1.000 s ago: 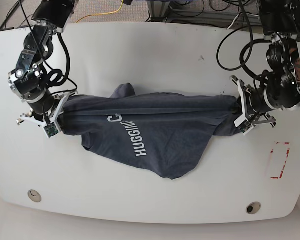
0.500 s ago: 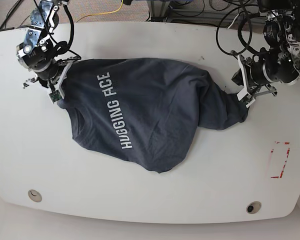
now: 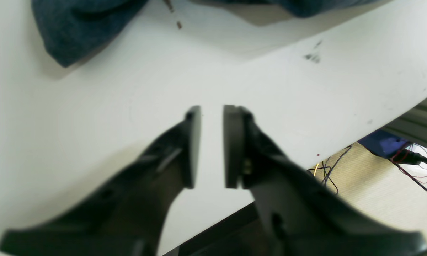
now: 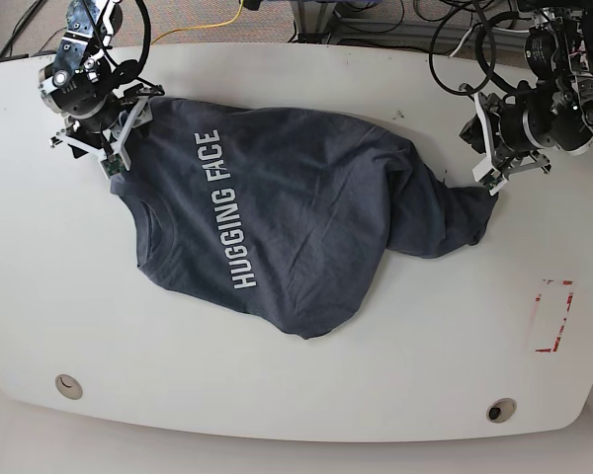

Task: Layout the t-shirt on the table in an organized manner, then fold the t-shirt properly
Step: 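Lay the t-shirt down and open both grippers, then grasp the t-shirt's hem corner with the right gripper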

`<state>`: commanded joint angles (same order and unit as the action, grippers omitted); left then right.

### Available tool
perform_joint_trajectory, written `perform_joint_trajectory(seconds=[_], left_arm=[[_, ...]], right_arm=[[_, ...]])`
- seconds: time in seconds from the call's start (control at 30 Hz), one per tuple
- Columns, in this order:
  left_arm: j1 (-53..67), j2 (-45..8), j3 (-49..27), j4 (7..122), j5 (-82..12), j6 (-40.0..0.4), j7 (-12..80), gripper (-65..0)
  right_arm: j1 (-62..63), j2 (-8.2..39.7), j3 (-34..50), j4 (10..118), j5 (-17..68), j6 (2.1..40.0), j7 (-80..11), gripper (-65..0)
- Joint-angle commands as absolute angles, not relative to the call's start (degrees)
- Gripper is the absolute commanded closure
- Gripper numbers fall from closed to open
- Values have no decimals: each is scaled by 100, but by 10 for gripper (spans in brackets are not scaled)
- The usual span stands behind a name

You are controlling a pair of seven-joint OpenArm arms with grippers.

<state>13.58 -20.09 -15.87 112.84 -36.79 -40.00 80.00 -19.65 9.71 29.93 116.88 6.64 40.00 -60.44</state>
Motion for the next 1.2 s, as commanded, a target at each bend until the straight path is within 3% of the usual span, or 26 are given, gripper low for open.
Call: perform_joint_trajectory(seconds=[0.1, 0.2, 0.63, 0.83, 1.2], left_arm=[[1358, -2009, -1745, 11284, -3679, -4000, 8000, -242], [1349, -2009, -1912, 11284, -3679, -4000, 8000, -242], [743, -1965, -2519, 11266, -3679, -4000, 8000, -242], [470, -1956, -2659, 11257, -3670, -4000, 8000, -242], [400, -1956, -3020, 11257, -3670, -4000, 8000, -242]], right_arm=[[-1982, 971, 3222, 11688, 673, 4000, -6044, -476], [-1947, 980, 3424, 11679, 681, 4000, -6026, -498], [-400, 1007, 3310, 11459, 681, 4000, -6018, -507], [558, 1015, 2791, 10721, 646, 4000, -6018, -506], [2255, 1077, 2659, 8207, 646, 4000, -5622, -504]])
